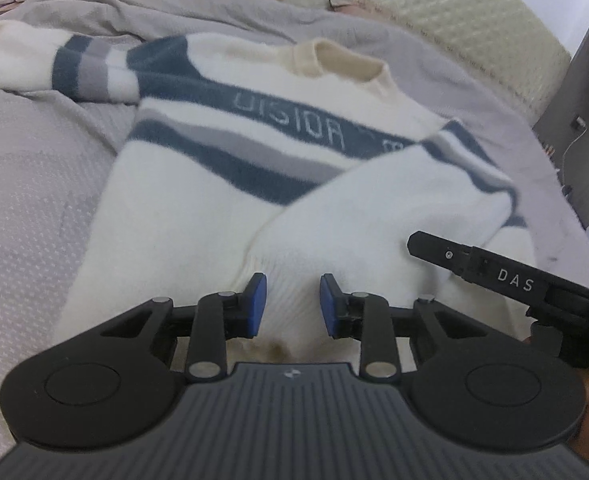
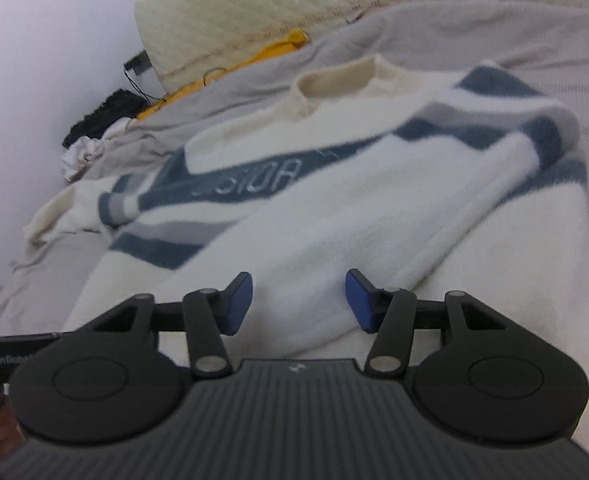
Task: Fold large clothes
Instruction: 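Move the open left gripper to the cuff of the other sleeve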
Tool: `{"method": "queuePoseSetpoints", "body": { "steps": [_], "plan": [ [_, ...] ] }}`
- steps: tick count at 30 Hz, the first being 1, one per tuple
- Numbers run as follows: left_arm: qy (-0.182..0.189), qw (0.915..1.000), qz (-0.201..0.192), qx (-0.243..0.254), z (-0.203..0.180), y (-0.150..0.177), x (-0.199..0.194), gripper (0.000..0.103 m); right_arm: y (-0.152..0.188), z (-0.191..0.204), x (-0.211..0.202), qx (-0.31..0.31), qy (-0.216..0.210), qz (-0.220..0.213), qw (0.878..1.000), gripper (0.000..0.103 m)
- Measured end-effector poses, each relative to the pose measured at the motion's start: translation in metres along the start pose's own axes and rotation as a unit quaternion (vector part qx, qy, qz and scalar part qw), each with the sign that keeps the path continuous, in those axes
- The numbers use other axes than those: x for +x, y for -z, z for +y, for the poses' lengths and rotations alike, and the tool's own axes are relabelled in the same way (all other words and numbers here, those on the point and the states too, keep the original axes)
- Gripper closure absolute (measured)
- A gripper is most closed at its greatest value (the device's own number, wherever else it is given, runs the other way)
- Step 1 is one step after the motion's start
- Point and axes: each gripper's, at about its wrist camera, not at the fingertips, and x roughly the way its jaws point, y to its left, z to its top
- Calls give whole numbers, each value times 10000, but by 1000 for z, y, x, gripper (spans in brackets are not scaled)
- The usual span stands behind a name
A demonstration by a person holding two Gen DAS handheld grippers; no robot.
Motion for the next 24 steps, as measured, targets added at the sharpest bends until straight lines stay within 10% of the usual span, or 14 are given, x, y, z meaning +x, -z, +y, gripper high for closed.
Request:
{"method": "queuePoseSetpoints", "body": {
  "steps": [24],
  "plan": [
    [222,9956,-888,-187,11,-4,-108,51,21,41,-132,142,271,-822,9961,45]
  ]
}}
